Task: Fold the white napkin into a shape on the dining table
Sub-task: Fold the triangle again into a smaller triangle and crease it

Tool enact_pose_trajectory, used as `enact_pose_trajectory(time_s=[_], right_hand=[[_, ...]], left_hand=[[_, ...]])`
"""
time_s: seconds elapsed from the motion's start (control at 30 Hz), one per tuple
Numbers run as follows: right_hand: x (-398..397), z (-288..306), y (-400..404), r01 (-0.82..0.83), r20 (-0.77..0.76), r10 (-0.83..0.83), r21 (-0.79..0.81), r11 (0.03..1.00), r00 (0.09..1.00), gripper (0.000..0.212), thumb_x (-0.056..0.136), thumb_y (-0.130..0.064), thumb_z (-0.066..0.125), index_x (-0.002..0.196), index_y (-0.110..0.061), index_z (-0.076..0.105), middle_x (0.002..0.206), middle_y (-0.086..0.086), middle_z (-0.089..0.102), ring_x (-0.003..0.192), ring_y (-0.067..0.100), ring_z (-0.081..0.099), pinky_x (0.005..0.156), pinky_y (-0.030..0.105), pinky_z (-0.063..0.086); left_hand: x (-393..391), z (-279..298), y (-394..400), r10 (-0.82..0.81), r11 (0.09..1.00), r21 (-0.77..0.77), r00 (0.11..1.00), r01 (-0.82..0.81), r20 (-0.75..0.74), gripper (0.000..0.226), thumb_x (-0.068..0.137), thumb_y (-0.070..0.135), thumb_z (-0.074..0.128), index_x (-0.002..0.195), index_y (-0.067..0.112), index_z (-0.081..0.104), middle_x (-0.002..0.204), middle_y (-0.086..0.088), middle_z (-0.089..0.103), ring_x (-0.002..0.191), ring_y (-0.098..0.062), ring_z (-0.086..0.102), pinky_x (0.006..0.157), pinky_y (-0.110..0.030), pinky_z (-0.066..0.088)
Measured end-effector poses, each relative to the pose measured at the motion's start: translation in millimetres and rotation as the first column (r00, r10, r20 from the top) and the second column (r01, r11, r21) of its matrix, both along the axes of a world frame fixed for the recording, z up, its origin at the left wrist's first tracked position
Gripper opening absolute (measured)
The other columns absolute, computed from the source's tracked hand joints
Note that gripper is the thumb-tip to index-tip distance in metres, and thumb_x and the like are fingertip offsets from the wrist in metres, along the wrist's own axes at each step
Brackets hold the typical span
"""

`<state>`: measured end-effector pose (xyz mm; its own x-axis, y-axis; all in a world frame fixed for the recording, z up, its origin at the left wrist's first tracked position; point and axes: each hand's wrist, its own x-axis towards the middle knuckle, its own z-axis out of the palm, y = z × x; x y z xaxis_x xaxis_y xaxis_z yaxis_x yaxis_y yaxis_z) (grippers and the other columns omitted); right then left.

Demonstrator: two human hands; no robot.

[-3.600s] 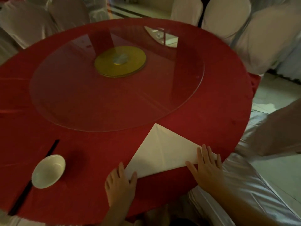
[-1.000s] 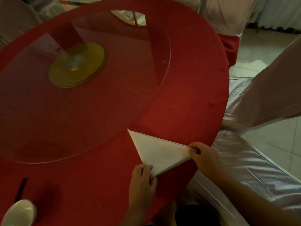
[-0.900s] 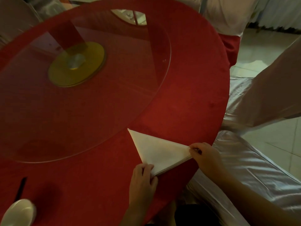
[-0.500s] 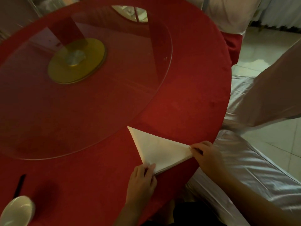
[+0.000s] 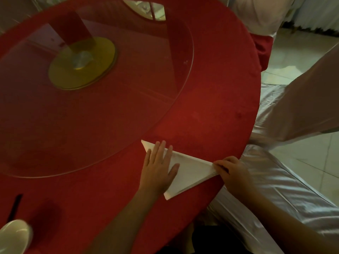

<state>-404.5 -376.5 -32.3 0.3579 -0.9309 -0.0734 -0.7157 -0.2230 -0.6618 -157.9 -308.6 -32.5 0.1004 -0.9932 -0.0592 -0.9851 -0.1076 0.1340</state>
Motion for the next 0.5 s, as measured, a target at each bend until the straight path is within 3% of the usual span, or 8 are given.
enact_pose_trajectory(time_s=[0.1, 0.27, 0.37, 0.5], right_hand=[[0, -3, 2, 0.008, 0.021, -0.007, -0.031, 0.999, 1.0, 0.016, 0.086, -0.007, 0.067, 0.1, -0.002, 0.073, 0.092, 0.011, 0.063, 0.075, 0.017, 0.055, 0.069, 0.026, 0.043], [1, -8, 7, 0.026, 0.043, -0.023, -0.091, 0.995, 0.999, 0.014, 0.082, 0.0, 0.069, 0.095, 0.002, 0.073, 0.087, 0.014, 0.062, 0.071, 0.019, 0.056, 0.063, 0.025, 0.043], [0, -11, 7, 0.025, 0.047, -0.019, -0.126, 0.992, 0.999, 0.014, 0.08, 0.002, 0.071, 0.093, 0.002, 0.073, 0.085, 0.012, 0.062, 0.069, 0.017, 0.055, 0.062, 0.017, 0.039], [-1, -15, 7, 0.02, 0.039, -0.015, -0.125, 0.992, 0.999, 0.015, 0.081, 0.0, 0.071, 0.095, 0.0, 0.073, 0.087, 0.008, 0.061, 0.07, 0.014, 0.055, 0.064, 0.01, 0.036]], left_hand=[[12, -20, -8, 0.109, 0.987, 0.116, 0.993, -0.114, 0.049, 0.08, 0.089, 0.071, 0.003, 0.151, 0.021, 0.001, 0.16, -0.003, -0.005, 0.144, -0.016, -0.017, 0.117, -0.047, -0.005], [15, -32, -8, 0.239, 0.968, 0.08, 0.971, -0.239, 0.009, 0.099, 0.079, 0.085, 0.012, 0.151, 0.018, 0.002, 0.16, -0.003, -0.006, 0.144, -0.014, -0.019, 0.117, -0.048, -0.006], [16, -35, -9, 0.32, 0.945, 0.079, 0.947, -0.318, -0.005, 0.113, 0.069, 0.093, 0.016, 0.15, 0.018, -0.003, 0.159, -0.005, -0.01, 0.143, -0.016, -0.023, 0.116, -0.045, -0.01], [17, -35, -10, 0.327, 0.939, 0.118, 0.945, -0.324, -0.013, 0.114, 0.065, 0.096, 0.014, 0.146, 0.02, -0.014, 0.158, -0.004, -0.016, 0.14, -0.014, -0.029, 0.115, -0.044, -0.014]])
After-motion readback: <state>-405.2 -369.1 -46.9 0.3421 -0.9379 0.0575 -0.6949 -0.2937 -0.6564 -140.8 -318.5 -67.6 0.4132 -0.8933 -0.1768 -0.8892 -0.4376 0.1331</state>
